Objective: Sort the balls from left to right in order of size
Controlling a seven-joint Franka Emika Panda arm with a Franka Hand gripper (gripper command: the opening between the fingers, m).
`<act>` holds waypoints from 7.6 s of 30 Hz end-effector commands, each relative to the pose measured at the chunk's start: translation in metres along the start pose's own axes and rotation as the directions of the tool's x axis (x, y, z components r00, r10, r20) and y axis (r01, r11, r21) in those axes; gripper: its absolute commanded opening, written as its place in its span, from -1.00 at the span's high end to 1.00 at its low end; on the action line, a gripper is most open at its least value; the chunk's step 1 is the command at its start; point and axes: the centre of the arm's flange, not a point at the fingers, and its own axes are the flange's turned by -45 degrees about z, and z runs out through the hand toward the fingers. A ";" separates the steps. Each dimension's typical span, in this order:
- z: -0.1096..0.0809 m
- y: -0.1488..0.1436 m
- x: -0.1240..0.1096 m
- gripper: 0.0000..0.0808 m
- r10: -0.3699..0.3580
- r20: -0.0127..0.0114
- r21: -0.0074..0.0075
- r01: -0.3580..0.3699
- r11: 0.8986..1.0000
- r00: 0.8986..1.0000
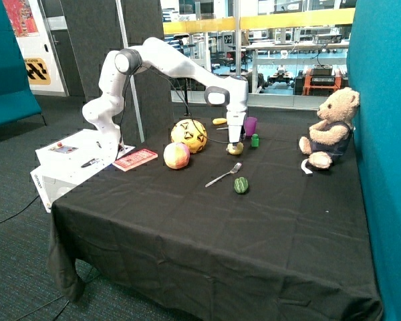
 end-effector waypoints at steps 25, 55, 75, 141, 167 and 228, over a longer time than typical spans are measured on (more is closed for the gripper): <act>0.019 -0.007 -0.002 -0.90 0.003 -0.004 -0.002 -0.003 1.000 1.000; 0.026 0.001 0.000 1.00 0.016 -0.004 -0.002 -0.016 1.000 1.000; 0.021 0.001 -0.002 1.00 -0.001 -0.004 -0.002 0.001 1.000 1.000; -0.124 0.109 -0.112 1.00 0.015 -0.004 -0.002 -0.015 1.000 1.000; -0.121 0.192 -0.179 1.00 0.134 -0.004 -0.001 -0.134 0.991 0.991; -0.021 0.259 -0.272 1.00 0.216 -0.004 -0.001 -0.216 0.976 0.976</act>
